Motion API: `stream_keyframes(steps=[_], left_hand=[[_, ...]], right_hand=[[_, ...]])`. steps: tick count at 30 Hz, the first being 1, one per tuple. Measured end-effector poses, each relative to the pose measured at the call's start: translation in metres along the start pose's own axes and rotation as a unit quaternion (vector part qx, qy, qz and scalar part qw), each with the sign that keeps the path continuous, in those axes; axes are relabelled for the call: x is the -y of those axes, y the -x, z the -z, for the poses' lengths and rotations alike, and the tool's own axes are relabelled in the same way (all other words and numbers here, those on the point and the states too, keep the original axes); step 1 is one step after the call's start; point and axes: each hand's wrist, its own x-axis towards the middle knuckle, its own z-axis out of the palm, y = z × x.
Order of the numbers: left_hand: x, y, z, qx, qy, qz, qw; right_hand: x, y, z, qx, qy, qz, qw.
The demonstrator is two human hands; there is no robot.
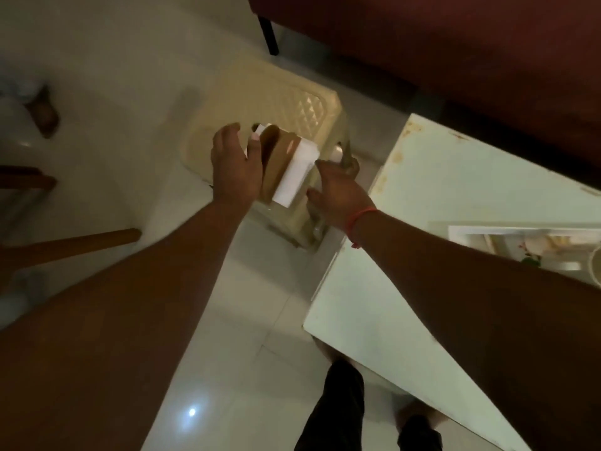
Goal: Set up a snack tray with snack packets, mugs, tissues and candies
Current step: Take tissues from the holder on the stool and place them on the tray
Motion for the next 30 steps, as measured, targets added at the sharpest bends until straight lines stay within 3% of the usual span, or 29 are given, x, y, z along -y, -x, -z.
stream_keyframes(steps=[3, 7, 9, 11, 13, 16, 21, 27, 30], left_hand=[[0.011, -0.01, 0.005, 0.155, 0.08, 0.13, 0.976], [0.02, -0.019, 0.003, 0.226, 0.114, 0.165, 0.953], [0.028, -0.022, -0.001, 0.216, 0.089, 0.12, 0.965], [0.038, -0.024, -0.006, 0.15, -0.005, 0.01, 0.989], [0.043, -0.025, -0.009, 0.086, -0.098, -0.08, 0.988], [0.04, -0.026, -0.009, 0.045, -0.177, -0.119, 0.976], [0.028, -0.024, -0.013, 0.056, -0.117, -0.092, 0.987], [0.021, -0.025, -0.014, 0.157, 0.045, 0.087, 0.983], [0.023, -0.025, -0.017, 0.164, 0.053, 0.107, 0.979]], right_hand=[[0.028, -0.02, -0.012, -0.013, -0.053, -0.048, 0.997], [0.049, -0.041, -0.026, -0.028, -0.109, -0.079, 0.991], [0.051, -0.049, -0.033, -0.025, -0.127, -0.093, 0.987], [0.05, -0.052, -0.035, -0.015, -0.138, -0.107, 0.985], [0.05, -0.053, -0.036, -0.02, -0.152, -0.114, 0.982], [0.052, -0.049, -0.038, -0.036, -0.175, -0.124, 0.976], [0.052, -0.045, -0.04, -0.017, -0.203, -0.124, 0.971], [0.05, -0.05, -0.044, 0.007, -0.208, -0.127, 0.97], [0.051, -0.053, -0.047, 0.026, -0.221, -0.131, 0.966]])
